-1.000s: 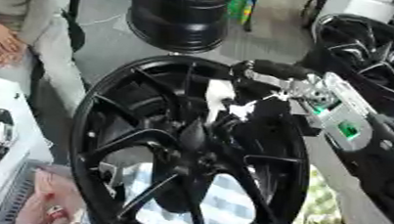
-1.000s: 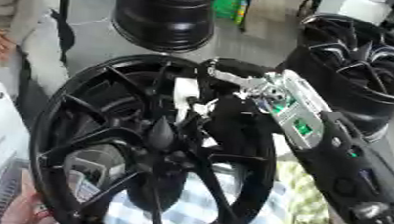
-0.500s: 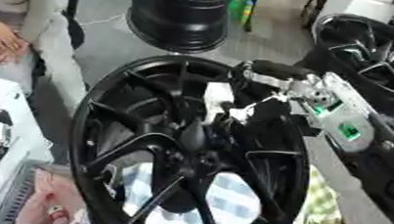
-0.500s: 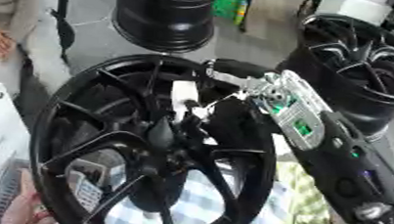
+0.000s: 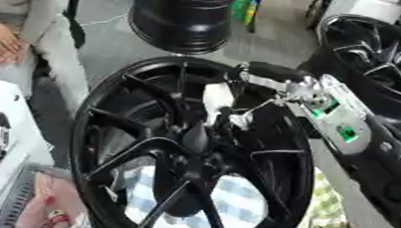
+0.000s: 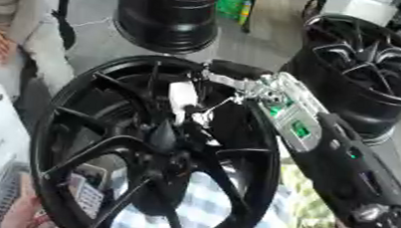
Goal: Pull the pin out of the wheel hub.
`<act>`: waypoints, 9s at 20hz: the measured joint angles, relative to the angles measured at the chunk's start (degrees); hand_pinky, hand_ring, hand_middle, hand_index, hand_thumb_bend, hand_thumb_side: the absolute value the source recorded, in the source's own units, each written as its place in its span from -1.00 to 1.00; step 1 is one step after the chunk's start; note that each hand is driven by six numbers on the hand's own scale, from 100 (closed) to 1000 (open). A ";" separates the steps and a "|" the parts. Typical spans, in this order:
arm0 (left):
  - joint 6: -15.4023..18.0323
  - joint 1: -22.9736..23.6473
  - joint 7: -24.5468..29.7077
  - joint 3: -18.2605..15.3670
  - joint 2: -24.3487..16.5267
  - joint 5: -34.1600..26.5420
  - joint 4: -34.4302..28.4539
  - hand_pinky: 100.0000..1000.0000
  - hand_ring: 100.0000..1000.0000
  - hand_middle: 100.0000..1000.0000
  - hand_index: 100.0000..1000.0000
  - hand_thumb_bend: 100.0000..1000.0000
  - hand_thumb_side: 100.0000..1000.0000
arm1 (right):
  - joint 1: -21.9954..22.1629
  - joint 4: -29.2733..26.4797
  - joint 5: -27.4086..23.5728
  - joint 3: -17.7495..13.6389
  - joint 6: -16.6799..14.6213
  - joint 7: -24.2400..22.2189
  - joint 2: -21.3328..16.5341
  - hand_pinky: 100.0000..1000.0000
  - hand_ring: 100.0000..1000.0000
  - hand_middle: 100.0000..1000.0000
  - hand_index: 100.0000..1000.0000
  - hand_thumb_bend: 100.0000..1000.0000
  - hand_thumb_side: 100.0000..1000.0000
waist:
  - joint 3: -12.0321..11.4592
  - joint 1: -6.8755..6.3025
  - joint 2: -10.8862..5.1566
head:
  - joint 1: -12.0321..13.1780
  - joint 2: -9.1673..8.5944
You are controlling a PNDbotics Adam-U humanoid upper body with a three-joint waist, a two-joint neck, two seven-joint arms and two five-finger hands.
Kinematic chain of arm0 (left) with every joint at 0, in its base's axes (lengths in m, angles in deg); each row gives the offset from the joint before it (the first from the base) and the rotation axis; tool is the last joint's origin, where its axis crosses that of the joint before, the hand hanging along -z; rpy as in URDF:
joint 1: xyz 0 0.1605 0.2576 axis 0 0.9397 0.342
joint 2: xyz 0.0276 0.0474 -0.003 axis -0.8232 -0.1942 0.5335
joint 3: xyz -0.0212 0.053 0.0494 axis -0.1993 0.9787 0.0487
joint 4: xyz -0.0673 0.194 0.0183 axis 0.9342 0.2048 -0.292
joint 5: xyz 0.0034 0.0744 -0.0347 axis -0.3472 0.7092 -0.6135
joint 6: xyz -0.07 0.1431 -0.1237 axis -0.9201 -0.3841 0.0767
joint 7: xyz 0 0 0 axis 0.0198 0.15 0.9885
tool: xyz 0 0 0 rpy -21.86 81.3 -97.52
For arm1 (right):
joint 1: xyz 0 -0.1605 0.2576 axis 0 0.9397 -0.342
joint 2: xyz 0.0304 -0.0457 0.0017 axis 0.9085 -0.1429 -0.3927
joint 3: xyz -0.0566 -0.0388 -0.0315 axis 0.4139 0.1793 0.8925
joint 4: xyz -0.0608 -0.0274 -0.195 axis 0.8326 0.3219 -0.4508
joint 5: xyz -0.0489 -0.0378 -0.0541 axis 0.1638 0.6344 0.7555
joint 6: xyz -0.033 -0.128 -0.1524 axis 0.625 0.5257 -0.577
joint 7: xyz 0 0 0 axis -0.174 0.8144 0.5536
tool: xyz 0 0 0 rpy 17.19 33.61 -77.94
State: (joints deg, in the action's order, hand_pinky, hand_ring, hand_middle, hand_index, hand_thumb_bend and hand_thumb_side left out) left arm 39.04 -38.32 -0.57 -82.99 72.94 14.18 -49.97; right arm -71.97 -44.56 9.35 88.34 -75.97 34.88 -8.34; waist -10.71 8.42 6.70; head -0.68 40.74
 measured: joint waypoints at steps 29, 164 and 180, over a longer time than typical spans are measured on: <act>0.03 0.10 0.44 0.34 0.03 -0.08 0.69 0.36 0.34 0.18 0.51 -0.86 -0.43 | -1.74 2.49 -1.15 -2.53 0.79 1.74 0.24 0.50 0.69 0.75 1.00 -1.00 -0.10 | -0.29 0.14 -0.62 | -0.27 0.00; 0.36 -0.56 0.44 0.52 0.99 -1.70 0.77 0.38 0.35 0.20 0.52 -0.82 -0.31 | 44.85 -7.25 -5.49 -18.47 1.86 78.07 5.61 -0.17 -0.11 0.12 0.63 -1.00 -0.10 | 2.86 -1.24 0.38 | 1.90 1.87; 0.14 -0.93 1.14 1.75 1.81 -2.07 0.64 0.38 0.36 0.20 0.52 -0.77 -0.19 | 53.85 -22.00 -14.66 -15.21 -9.78 72.83 9.38 -0.16 -0.12 0.12 0.72 -1.00 -0.01 | 4.17 -2.01 0.34 | 1.28 3.07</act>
State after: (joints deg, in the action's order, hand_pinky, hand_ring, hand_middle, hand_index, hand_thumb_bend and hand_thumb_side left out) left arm 39.17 -39.26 0.57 -81.24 74.75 12.11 -49.34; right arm -18.12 -66.57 -5.31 73.13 -85.75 107.71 1.04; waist -6.54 6.41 7.05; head 0.61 43.81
